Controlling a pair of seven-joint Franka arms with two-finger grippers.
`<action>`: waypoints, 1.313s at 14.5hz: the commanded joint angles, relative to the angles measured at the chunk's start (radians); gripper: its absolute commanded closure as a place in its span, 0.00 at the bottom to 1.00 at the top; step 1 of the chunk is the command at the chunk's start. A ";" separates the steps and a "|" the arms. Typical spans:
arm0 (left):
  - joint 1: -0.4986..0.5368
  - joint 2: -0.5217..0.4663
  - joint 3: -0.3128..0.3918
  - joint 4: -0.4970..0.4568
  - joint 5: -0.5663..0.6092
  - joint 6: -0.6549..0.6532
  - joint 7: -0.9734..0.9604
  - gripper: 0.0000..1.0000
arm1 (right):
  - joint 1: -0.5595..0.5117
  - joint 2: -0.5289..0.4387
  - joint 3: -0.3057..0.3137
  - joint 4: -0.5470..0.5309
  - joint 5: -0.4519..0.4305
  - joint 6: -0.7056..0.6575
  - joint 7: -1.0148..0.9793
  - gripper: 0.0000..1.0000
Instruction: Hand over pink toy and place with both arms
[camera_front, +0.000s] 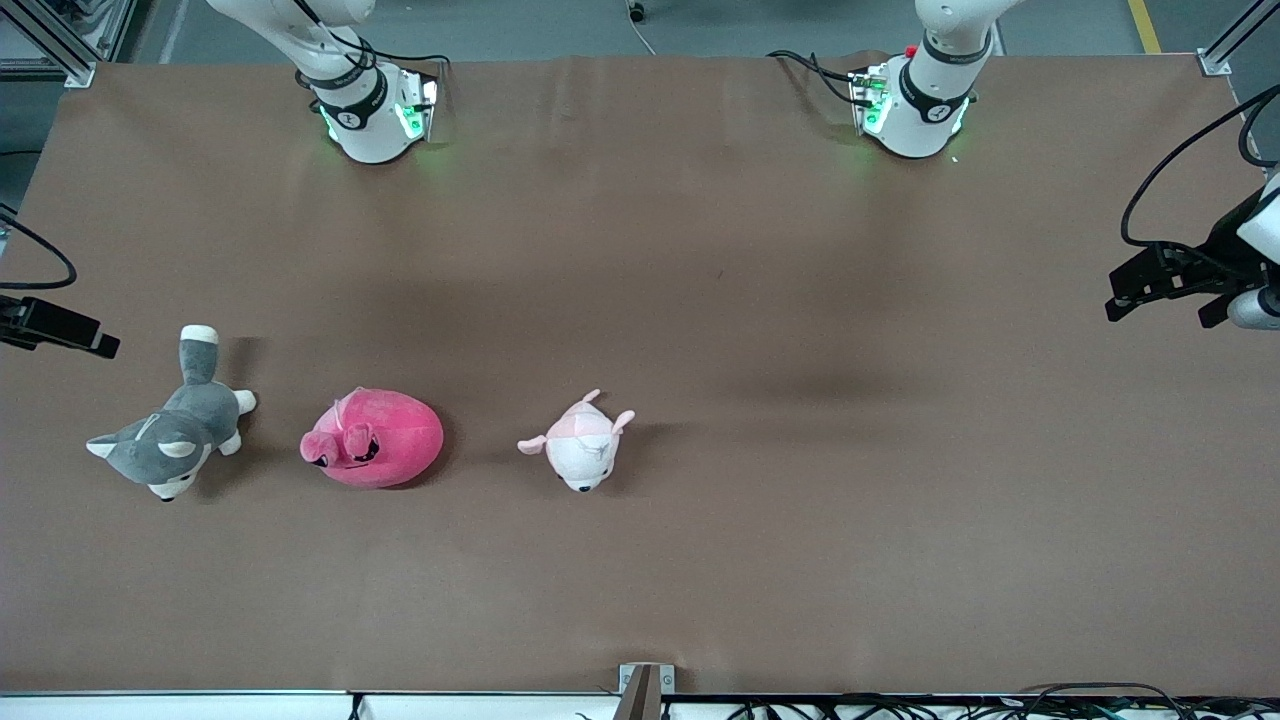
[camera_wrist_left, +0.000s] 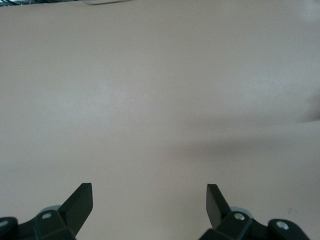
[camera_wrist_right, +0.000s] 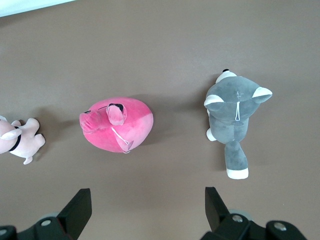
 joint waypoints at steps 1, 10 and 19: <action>0.015 -0.025 0.001 0.015 0.002 -0.050 0.015 0.00 | -0.003 -0.014 0.017 -0.024 -0.002 0.004 0.004 0.00; 0.026 -0.032 -0.002 0.027 -0.004 -0.054 0.021 0.00 | 0.060 -0.110 0.012 -0.102 -0.136 0.118 -0.042 0.00; -0.332 -0.025 0.330 0.044 -0.004 -0.054 0.008 0.00 | 0.056 -0.259 0.012 -0.313 -0.124 0.183 -0.042 0.00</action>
